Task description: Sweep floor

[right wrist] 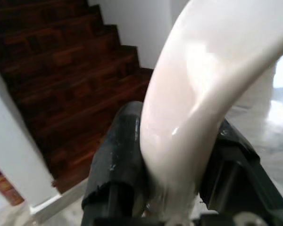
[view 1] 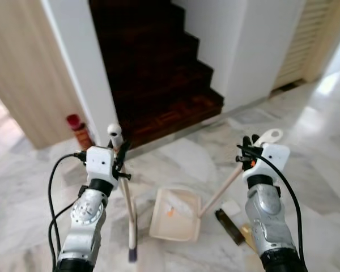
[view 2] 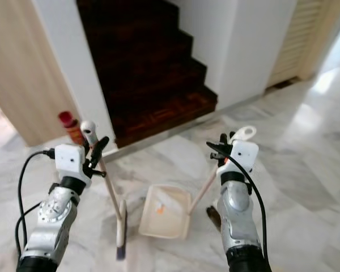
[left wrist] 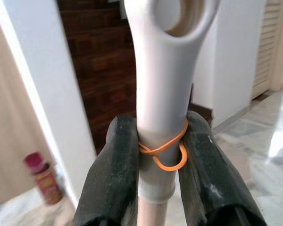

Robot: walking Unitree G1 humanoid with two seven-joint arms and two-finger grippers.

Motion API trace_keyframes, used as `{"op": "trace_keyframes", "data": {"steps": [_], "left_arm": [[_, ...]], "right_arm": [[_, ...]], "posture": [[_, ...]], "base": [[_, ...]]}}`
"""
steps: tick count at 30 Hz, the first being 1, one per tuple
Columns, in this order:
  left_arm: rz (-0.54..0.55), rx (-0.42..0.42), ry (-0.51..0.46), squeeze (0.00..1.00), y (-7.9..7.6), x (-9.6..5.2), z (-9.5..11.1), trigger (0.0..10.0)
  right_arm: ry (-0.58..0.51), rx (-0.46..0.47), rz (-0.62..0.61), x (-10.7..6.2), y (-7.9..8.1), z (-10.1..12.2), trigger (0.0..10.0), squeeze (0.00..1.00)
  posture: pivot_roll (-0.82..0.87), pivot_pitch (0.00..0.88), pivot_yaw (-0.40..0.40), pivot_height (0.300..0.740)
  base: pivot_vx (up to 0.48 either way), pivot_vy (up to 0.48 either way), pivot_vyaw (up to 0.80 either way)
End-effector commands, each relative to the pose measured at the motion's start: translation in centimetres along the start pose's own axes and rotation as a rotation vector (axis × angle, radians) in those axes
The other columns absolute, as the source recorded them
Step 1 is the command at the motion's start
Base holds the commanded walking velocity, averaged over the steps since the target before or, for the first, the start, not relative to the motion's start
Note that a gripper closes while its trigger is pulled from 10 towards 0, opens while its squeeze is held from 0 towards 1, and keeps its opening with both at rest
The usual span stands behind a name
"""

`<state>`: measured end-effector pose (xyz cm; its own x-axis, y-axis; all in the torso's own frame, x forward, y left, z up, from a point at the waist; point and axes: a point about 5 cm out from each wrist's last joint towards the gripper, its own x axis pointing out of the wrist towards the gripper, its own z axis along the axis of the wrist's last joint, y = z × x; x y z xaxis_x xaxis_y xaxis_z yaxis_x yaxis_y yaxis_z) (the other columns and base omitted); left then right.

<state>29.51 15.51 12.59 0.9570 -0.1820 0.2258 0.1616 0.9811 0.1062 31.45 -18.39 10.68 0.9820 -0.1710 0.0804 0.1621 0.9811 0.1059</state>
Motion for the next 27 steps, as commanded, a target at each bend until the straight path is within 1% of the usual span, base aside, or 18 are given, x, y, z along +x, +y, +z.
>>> {"op": "trace_keyframes", "data": {"steps": [1, 4, 16, 22, 27], "left_arm": [[0.005, 0.009, -0.046, 0.00, 0.24, 0.51, 1.11, 10.0], [0.016, 0.002, -0.029, 0.00, 0.39, 0.53, 0.92, 10.0], [0.017, 0.000, -0.020, 0.00, 0.45, 0.47, 0.91, 10.0], [0.014, -0.001, -0.021, 0.00, 0.43, 0.50, 0.95, 10.0], [0.010, 0.000, -0.020, 0.00, 0.37, 0.50, 0.98, 10.0]], "right_arm": [[-0.057, 0.009, 0.007, 0.46, 0.26, 1.37, 10.0, 0.00], [-0.047, 0.027, 0.003, 0.56, 0.25, 1.34, 10.0, 0.00], [-0.030, 0.022, 0.008, 0.56, 0.25, 1.12, 10.0, 0.00], [-0.032, 0.017, 0.013, 0.63, 0.36, 1.17, 10.0, 0.00], [-0.032, 0.033, 0.014, 0.63, 0.39, 1.15, 10.0, 0.00]], "posture": [[0.09, 0.000, -0.005, 0.740], [0.09, 0.000, -0.005, 0.740], [0.10, 0.000, -0.004, 0.740], [0.10, 0.000, -0.002, 0.740], [0.10, 0.000, -0.001, 0.740]], "base": [[0.000, 0.000, 0.00], [0.000, 0.080, 0.00], [0.000, 0.310, 0.00], [0.000, 0.306, 0.54], [0.000, 0.299, 0.00]]}}
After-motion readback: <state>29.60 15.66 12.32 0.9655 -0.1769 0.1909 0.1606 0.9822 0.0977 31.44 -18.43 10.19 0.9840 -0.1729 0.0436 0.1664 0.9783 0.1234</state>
